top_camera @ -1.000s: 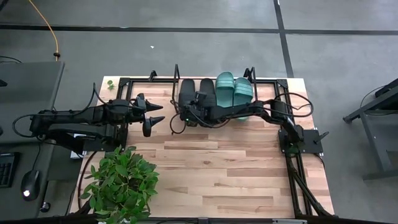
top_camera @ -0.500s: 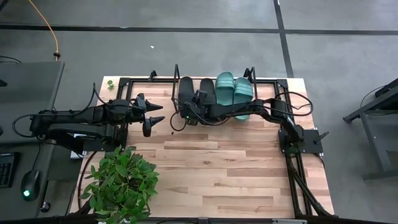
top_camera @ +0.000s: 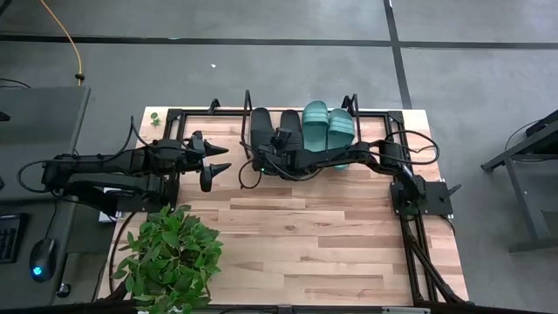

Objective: Pick and place slides into the shelf
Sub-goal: Put the black slides on the shelf, then return to Home Position

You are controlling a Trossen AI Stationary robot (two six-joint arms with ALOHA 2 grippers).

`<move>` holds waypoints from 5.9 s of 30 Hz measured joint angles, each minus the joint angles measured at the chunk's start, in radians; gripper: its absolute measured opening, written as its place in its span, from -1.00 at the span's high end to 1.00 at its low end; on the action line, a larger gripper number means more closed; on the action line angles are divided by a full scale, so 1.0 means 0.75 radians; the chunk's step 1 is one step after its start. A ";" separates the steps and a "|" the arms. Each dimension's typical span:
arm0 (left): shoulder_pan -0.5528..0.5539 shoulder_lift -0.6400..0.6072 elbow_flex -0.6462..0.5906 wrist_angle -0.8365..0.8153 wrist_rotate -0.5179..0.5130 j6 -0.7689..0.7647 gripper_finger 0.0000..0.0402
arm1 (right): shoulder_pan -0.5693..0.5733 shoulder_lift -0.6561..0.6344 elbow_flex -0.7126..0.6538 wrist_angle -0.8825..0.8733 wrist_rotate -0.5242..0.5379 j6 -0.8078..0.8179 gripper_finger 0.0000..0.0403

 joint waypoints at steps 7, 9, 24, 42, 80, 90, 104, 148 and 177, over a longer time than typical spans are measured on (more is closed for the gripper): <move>0.000 0.000 0.000 -0.001 0.011 0.000 -0.19 | 0.020 -0.001 0.000 -0.001 -0.010 0.038 0.18; 0.000 0.000 0.000 -0.001 0.011 0.000 -0.19 | 0.020 -0.001 0.000 -0.011 -0.078 0.042 0.18; 0.000 -0.010 -0.001 0.001 0.171 0.063 -0.19 | 0.061 -0.119 0.000 -0.170 -0.487 0.214 0.18; 0.000 -0.163 -0.001 -0.020 0.396 0.023 -0.19 | 0.238 -0.380 0.002 -0.197 -0.706 0.250 0.18; -0.448 -0.271 0.000 -0.019 0.146 0.022 -0.19 | 0.313 -0.428 0.001 -0.141 -0.936 0.524 0.18; -0.445 -0.273 0.000 -0.017 0.057 0.067 -0.19 | 0.345 -0.509 0.002 -0.151 -0.951 0.495 0.18; -0.445 -0.273 0.000 0.031 0.122 0.105 -0.19 | 0.322 -0.516 0.002 -0.241 -0.987 0.488 0.18; -0.445 -0.312 0.000 -0.034 0.054 0.089 -0.19 | 0.473 -1.619 -0.867 0.103 -1.043 0.508 0.18; -0.444 -0.615 -0.094 -0.279 -0.084 0.135 -0.19 | 0.497 -2.303 -1.481 0.476 -0.916 0.305 0.18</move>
